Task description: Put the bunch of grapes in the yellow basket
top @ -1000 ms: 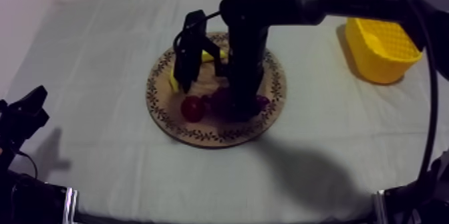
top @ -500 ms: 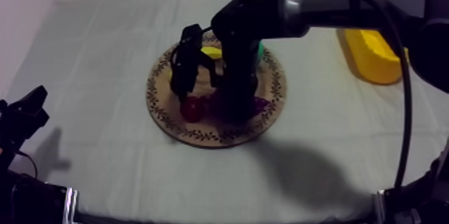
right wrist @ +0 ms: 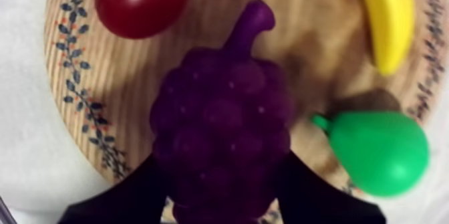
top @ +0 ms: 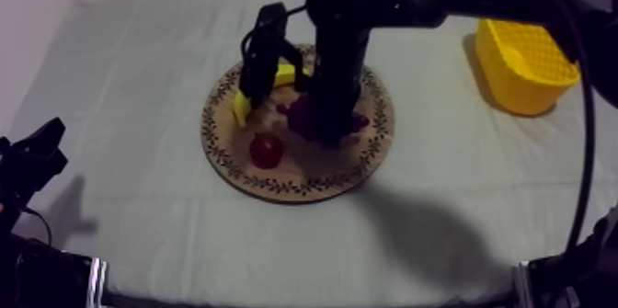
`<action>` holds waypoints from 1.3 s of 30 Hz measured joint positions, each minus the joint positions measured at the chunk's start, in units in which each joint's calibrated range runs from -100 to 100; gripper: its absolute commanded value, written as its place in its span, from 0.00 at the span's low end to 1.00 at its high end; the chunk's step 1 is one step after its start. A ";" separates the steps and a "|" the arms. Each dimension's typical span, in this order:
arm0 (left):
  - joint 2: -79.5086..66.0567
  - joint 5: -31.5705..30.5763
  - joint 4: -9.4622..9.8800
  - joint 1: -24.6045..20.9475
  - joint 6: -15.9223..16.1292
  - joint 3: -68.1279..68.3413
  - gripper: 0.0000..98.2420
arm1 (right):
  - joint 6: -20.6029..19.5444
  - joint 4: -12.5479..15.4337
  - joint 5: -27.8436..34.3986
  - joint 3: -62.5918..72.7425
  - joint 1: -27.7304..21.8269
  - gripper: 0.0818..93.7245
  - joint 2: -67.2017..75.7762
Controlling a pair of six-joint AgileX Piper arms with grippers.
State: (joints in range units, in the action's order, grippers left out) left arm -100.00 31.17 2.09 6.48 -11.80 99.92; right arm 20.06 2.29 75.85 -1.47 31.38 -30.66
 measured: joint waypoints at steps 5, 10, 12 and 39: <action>0.00 0.00 0.00 0.00 0.00 0.00 0.00 | -0.65 -0.62 0.62 -0.24 -1.66 0.33 5.27; 0.00 0.00 0.00 0.00 0.00 0.00 0.00 | -1.17 -1.49 -0.35 -1.32 -4.11 0.33 11.98; 0.00 0.00 0.00 0.00 0.00 0.00 0.00 | -1.26 -1.85 -0.70 -2.09 -5.32 0.33 15.08; 0.00 0.00 0.00 0.00 0.00 0.00 0.00 | -12.58 -8.67 -18.68 -13.60 -29.63 0.31 39.74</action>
State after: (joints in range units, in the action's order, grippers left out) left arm -100.00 31.17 2.09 6.48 -11.80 99.92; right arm 7.49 -6.37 57.17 -15.07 1.74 9.08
